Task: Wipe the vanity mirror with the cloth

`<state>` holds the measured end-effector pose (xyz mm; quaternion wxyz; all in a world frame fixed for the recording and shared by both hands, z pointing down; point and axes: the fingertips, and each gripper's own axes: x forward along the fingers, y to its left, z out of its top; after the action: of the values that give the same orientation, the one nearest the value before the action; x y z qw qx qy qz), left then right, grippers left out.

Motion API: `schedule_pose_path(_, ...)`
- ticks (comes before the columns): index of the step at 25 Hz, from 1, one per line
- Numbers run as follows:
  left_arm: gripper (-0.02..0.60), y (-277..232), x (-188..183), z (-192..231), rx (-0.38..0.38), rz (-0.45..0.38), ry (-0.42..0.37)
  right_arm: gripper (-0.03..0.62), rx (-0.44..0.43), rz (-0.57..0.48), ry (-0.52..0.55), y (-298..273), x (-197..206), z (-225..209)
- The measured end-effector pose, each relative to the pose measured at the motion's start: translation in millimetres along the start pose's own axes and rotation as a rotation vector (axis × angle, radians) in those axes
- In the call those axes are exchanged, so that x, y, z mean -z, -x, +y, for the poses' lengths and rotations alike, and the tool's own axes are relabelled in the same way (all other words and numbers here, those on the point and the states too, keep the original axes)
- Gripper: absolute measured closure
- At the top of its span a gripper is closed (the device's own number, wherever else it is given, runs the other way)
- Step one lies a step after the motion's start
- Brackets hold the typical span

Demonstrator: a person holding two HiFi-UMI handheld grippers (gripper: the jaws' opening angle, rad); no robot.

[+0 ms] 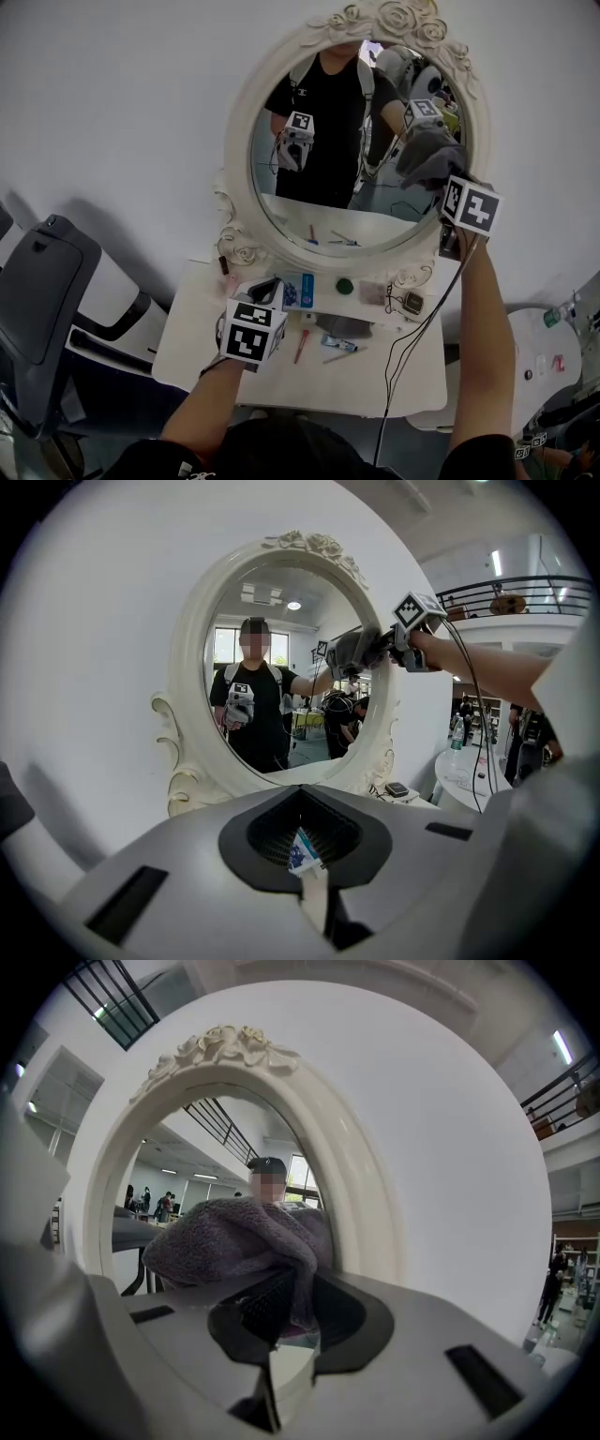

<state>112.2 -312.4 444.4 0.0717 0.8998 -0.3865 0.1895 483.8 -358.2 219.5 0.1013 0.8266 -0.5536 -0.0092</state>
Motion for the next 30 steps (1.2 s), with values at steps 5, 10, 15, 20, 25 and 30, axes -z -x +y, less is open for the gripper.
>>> schedule_pose_path(5,0.577,-3,5,-12,0.008,0.023,-0.017,0.539,0.007,0.091,0.029,-8,66,1)
schedule_pose_path(10,0.577,-5,15,-18,0.003,0.056,-0.023,0.539,-0.001,0.189,0.08,-14,129,19)
schedule_pose_path(15,0.577,-4,20,-16,-0.018,0.064,-0.02,0.539,-0.036,0.265,0.192,-20,182,45)
schedule_pose_path(20,0.577,1,30,-9,-0.043,0.09,-0.015,0.539,-0.084,0.336,0.21,-20,230,75)
schedule_pose_path(25,0.577,10,31,3,-0.078,0.082,0.007,0.539,-0.154,0.363,-0.01,-1,265,109)
schedule_pose_path(30,0.577,17,36,20,-0.119,0.076,0.037,0.539,-0.219,0.396,-0.479,40,297,124)
